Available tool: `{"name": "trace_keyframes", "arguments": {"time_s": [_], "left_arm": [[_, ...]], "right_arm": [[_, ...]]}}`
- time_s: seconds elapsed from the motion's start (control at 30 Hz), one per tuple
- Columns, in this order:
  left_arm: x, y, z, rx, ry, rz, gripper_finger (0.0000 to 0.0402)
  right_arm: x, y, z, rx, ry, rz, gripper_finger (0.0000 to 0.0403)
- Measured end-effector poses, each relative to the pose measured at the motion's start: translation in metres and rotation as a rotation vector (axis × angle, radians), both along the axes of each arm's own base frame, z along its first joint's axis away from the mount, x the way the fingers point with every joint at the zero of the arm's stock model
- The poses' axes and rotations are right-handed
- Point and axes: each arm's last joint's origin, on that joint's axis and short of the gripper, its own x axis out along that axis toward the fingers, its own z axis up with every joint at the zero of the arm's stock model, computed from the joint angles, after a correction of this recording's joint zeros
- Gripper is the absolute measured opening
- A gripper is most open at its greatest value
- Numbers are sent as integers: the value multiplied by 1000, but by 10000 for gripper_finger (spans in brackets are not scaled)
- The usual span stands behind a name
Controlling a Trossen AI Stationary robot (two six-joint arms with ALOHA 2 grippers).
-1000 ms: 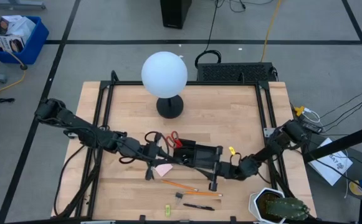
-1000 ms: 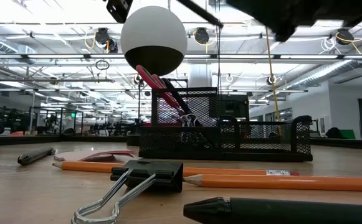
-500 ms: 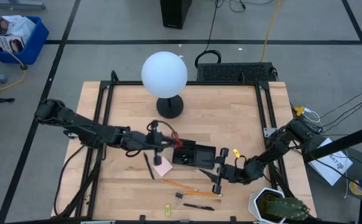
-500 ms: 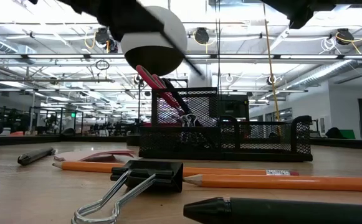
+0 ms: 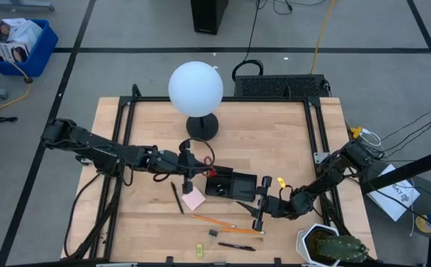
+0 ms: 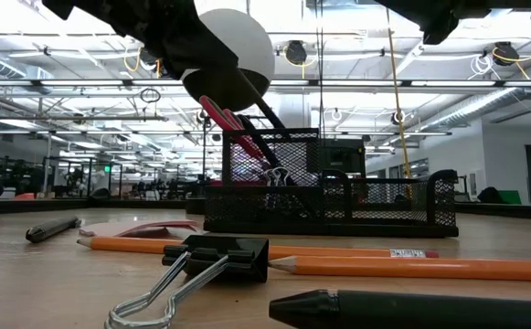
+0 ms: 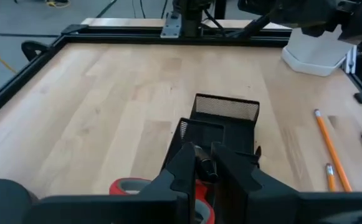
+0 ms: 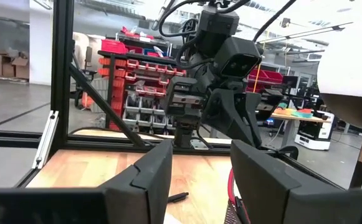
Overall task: Pick and place office supplies into organizer
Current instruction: Put the black pen into the desk organizer, then put the yellow pencil into the desk organizer
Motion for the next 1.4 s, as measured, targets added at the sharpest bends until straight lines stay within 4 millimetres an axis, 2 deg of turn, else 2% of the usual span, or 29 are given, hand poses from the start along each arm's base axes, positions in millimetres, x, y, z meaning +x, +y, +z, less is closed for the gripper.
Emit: {"name": "trace_keyframes", "arguments": {"time_s": [0.37, 0.73, 0.9, 1.03, 1.23, 1.4], "left_arm": [[1, -2, 1, -25, -10, -52, 48], [2, -2, 4, -40, -41, -47, 147], [1, -3, 3, -74, -32, -44, 172], [0, -9, 2, -112, -11, -86, 173], [-3, -18, 2, -115, -9, -112, 160], [-5, -25, 2, -115, -5, -140, 148]], "right_arm": [[1, -1, -2, -1, 12, 3, 155], [1, 0, -3, -5, 21, 3, 155], [2, 1, -9, 9, 60, 18, 155], [4, 5, -22, 30, 156, 146, 155], [11, -1, -43, 137, 330, 215, 155], [21, -2, -47, 229, 435, 289, 155]]}}
